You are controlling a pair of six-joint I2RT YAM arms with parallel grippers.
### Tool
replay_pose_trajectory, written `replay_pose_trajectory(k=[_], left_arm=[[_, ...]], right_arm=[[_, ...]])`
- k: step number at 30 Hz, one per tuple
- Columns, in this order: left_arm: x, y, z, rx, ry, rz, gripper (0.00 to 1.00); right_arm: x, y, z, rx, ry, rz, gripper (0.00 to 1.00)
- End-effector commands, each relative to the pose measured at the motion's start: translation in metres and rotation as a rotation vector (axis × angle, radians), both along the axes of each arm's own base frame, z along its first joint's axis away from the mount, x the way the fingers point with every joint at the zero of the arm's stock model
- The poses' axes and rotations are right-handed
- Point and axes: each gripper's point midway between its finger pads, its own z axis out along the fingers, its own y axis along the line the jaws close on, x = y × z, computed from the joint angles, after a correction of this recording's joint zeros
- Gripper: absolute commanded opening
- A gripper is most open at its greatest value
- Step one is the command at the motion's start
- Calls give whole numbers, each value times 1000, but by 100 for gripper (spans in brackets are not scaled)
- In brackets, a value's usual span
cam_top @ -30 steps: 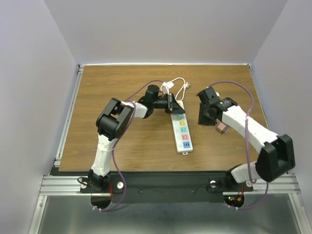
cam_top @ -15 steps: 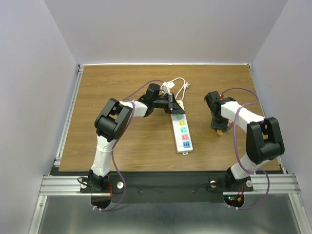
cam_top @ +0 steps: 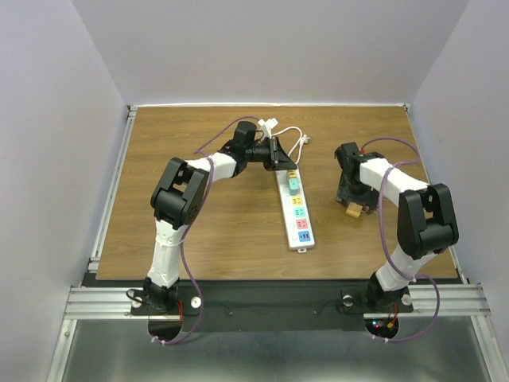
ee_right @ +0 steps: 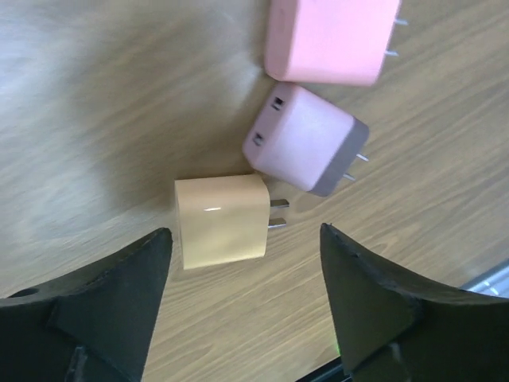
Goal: Pull the plug off the socket
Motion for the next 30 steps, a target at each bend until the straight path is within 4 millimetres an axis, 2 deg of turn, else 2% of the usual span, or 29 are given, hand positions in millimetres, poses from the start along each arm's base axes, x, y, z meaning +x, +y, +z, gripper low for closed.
replay_pose_trajectory(k=[1,4,7,8,9,11,12,13,14,17,18,22,24,25,29,30], left_arm=[[12,-1,25,-30,-61,-3,8],[13,-4,23,-35,-54,-15,8],[10,-1,20,-29,-51,-18,7],[8,1,20,-26,-65,-20,3],[2,5,13,-13,-50,-24,0],[-8,12,15,-11,-65,-26,0],[-14,17,29,-20,-99,-30,0],[-26,24,17,2,-95,-38,0],[-35,28,30,-5,-126,-41,0],[-63,36,16,16,-104,-46,0],[-79,32,13,20,-95,-69,0],[-104,18,1,25,-69,-109,0],[-112,10,-3,4,-44,-114,0],[-120,4,-4,-16,-49,-128,0],[-134,-8,-16,-23,-4,-136,0],[-135,-6,-24,-14,30,-111,0]], right_arm=[[26,23,32,125,-109,72,84],[27,31,35,165,-104,115,88],[27,49,41,220,-117,162,88],[28,53,44,233,-127,168,88],[29,56,48,252,-141,168,88],[33,62,56,284,-170,169,88],[35,64,59,293,-180,169,88],[36,65,64,302,-196,167,88],[39,66,70,308,-216,165,88],[46,78,80,363,-256,188,88],[52,82,86,382,-286,197,88],[68,103,100,471,-329,252,91],[71,119,101,514,-320,298,94],[74,136,109,554,-328,357,95],[78,158,110,581,-320,428,95],[79,161,110,588,-319,433,95]])
